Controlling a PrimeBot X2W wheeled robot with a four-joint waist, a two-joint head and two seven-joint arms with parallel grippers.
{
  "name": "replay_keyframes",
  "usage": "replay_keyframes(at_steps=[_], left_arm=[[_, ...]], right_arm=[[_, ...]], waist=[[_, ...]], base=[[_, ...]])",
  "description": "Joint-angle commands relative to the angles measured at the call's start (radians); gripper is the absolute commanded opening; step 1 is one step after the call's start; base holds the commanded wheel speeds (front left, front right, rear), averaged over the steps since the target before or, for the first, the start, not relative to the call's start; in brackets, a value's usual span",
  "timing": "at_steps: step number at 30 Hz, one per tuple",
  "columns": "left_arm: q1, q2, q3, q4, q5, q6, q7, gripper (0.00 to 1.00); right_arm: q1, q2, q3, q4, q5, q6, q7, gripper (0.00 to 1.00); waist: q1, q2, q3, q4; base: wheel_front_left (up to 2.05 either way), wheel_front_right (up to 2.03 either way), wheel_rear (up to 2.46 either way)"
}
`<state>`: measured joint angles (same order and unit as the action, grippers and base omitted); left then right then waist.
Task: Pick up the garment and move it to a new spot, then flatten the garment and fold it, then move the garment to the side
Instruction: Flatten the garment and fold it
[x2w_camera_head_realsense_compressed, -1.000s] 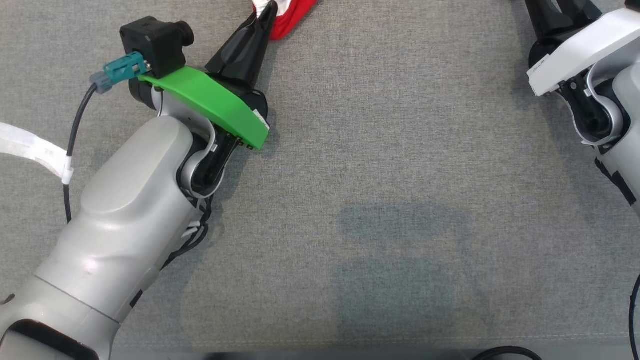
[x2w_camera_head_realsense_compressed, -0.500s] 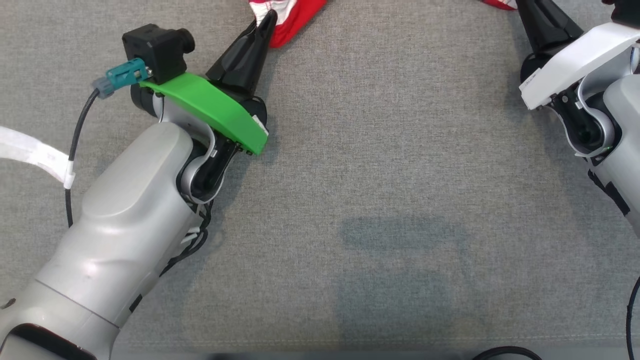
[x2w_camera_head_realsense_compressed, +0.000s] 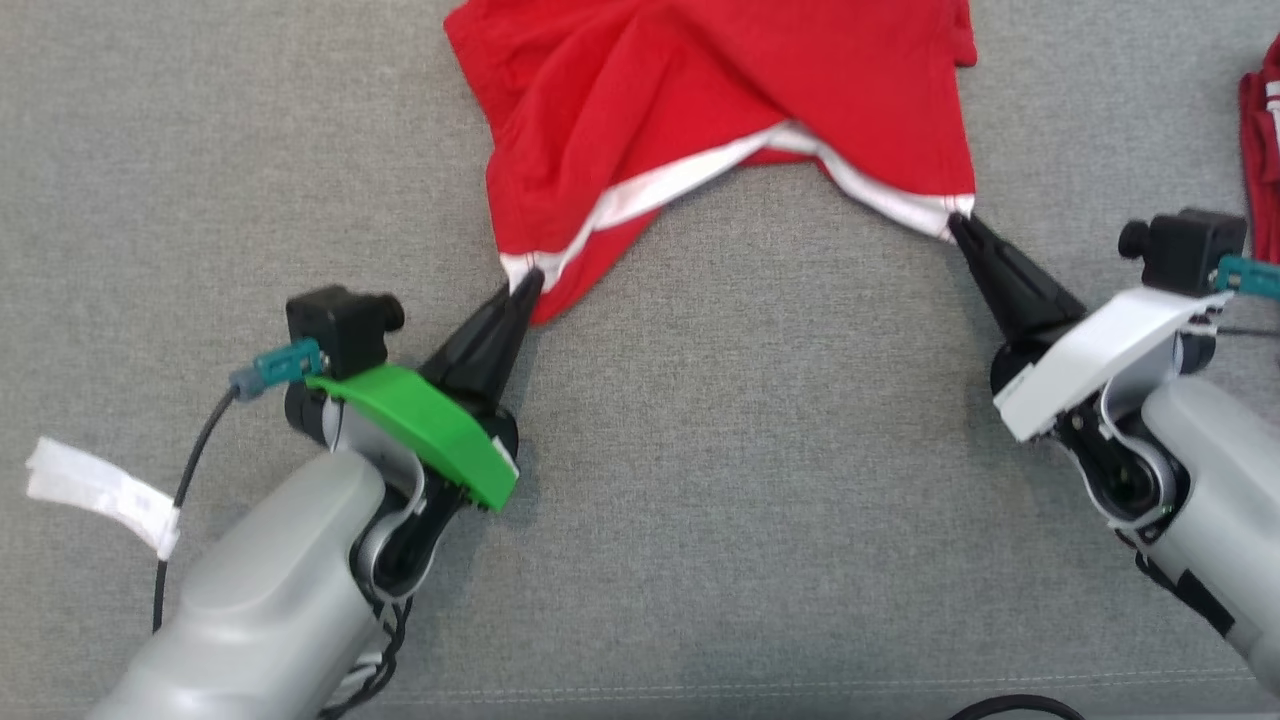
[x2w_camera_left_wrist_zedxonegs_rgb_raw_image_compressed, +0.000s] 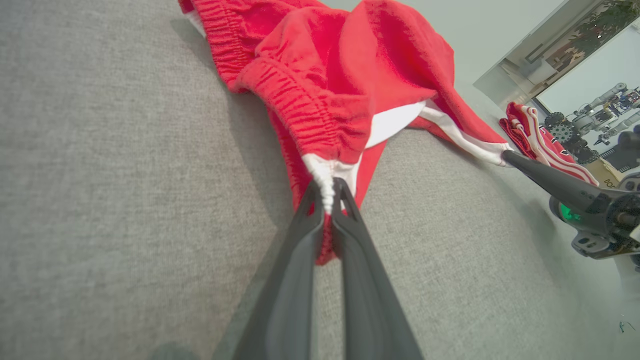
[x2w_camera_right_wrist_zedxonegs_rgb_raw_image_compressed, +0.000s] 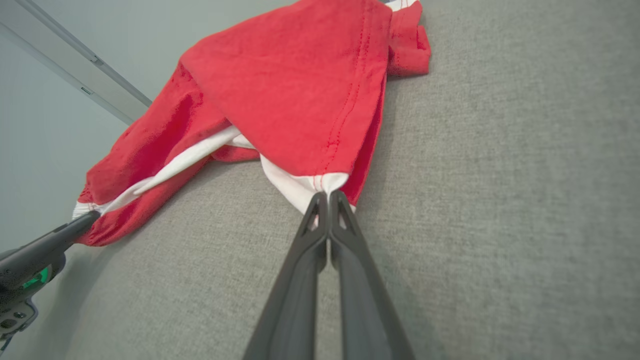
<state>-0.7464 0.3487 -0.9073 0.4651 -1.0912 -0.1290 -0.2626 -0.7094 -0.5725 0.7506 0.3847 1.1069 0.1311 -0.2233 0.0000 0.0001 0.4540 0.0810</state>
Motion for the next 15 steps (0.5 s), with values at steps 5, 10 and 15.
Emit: replay_keyframes(at_steps=[5, 10, 15], left_arm=[[0.127, 0.062, -0.048, -0.039, -0.077, -0.003, -0.002, 0.00], [0.164, 0.086, -0.048, -0.045, -0.098, -0.003, -0.002, 0.00], [0.188, 0.078, -0.036, -0.027, -0.104, -0.003, -0.002, 0.99]], right_arm=[[0.136, -0.023, -0.006, -0.037, 0.043, -0.001, -0.022, 0.00], [0.166, -0.012, -0.004, -0.019, 0.044, -0.001, -0.025, 0.00], [0.143, 0.021, 0.026, 0.042, -0.013, -0.001, -0.028, 0.76]], waist=[[0.0000, -0.0001, -0.119, -0.028], [0.0000, -0.0001, -0.150, -0.036], [0.0000, -0.0001, -0.184, -0.043]], base=[[0.00, 0.00, 0.00], [0.00, 0.00, 0.00], [0.00, 0.00, 0.00]])
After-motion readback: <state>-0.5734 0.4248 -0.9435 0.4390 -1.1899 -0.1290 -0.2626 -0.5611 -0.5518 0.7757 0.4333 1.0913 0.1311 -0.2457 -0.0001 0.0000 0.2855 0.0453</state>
